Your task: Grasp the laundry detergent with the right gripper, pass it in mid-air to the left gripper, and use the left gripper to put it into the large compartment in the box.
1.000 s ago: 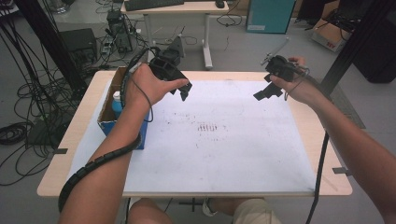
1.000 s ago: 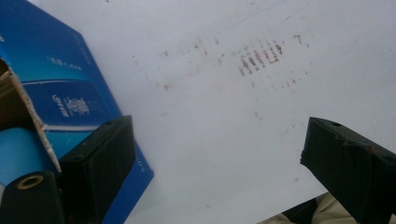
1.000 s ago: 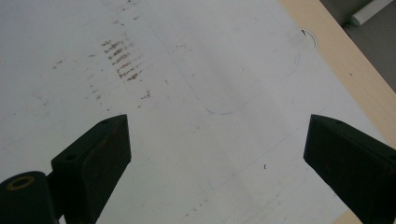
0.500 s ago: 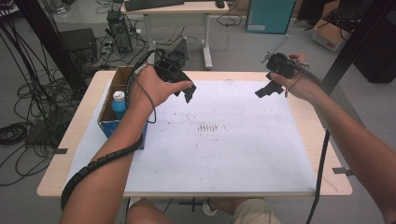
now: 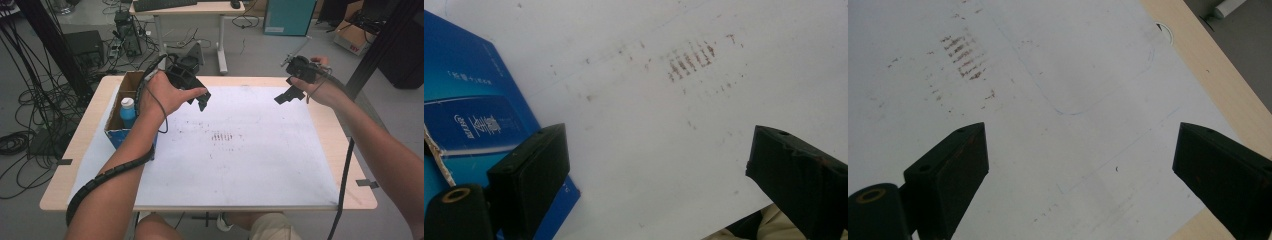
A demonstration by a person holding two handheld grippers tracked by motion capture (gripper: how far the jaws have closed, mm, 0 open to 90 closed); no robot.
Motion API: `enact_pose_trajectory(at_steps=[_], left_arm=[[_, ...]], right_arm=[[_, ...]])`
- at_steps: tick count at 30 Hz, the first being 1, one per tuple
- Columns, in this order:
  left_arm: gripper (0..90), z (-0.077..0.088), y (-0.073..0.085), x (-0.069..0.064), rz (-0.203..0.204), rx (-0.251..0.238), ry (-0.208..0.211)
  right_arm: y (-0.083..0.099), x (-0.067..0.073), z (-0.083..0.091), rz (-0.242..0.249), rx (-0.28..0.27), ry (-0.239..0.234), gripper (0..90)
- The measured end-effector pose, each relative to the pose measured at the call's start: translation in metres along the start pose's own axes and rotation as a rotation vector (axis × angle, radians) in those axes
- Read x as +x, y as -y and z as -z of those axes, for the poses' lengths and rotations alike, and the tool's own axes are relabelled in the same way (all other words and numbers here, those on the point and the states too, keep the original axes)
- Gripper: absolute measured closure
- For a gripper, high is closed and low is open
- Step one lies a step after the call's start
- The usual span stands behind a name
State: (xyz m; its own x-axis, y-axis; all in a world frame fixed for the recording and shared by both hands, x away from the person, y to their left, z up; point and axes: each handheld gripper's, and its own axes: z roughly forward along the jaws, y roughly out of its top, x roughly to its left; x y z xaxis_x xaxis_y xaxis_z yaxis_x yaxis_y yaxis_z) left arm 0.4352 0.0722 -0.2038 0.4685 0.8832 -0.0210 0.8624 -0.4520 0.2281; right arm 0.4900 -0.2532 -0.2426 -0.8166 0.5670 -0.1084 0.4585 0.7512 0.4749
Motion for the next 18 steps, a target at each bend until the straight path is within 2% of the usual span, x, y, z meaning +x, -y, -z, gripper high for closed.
enact_pose_trajectory(at_steps=[18], left_arm=[[9.9,0.0011,0.0033,-0.0021,-0.004,-0.013,0.01]], right_arm=[[0.0004,0.0017,0.0026,0.01,0.02,0.011,7.7]])
